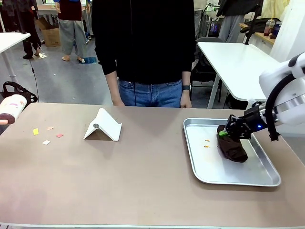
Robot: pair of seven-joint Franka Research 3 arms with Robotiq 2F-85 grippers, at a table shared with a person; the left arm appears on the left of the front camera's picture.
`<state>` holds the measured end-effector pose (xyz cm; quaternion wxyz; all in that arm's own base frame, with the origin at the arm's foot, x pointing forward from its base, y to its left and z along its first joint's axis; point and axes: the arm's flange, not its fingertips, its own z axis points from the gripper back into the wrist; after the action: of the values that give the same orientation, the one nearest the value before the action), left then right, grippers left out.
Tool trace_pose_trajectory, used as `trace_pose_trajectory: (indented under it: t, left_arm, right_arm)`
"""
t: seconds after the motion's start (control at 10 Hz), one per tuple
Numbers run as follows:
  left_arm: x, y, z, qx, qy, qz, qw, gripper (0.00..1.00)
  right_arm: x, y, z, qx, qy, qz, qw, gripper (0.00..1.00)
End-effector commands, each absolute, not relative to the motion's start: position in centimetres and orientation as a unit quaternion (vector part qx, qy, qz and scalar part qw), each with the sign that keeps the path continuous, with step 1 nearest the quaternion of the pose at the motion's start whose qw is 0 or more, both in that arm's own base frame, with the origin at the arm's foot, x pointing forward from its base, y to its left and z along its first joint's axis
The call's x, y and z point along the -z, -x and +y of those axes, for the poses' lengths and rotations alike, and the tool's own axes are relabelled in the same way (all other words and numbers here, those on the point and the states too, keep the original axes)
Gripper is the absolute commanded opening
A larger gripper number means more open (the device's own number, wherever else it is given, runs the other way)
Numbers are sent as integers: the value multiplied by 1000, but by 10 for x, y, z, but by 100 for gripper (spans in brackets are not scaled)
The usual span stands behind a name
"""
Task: Clean the surface of the table.
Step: If a person points to the right, clean the right side of the table with your right hand, and if they point to the left, clean the left side with your left hand.
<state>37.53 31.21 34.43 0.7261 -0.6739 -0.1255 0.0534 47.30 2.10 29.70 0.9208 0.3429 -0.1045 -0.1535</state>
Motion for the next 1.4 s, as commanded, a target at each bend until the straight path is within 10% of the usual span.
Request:
trace_pose_trajectory:
  t: [0.0, 0.7, 1.3]
  left_arm:
    - [-347, -373, 313, -47, 675, -128, 725, 3]
    - [-347, -373, 313, -47, 675, -128, 725, 3]
    - [-347, -373, 313, -47, 675, -128, 725, 3]
  right_arm:
    - [-291, -473, 43, 132, -375, -109, 911, 8]
    - [-282, -467, 105, 85, -400, -14, 913, 8]
    - [-279, -458, 97, 36, -257, -103, 960, 8]
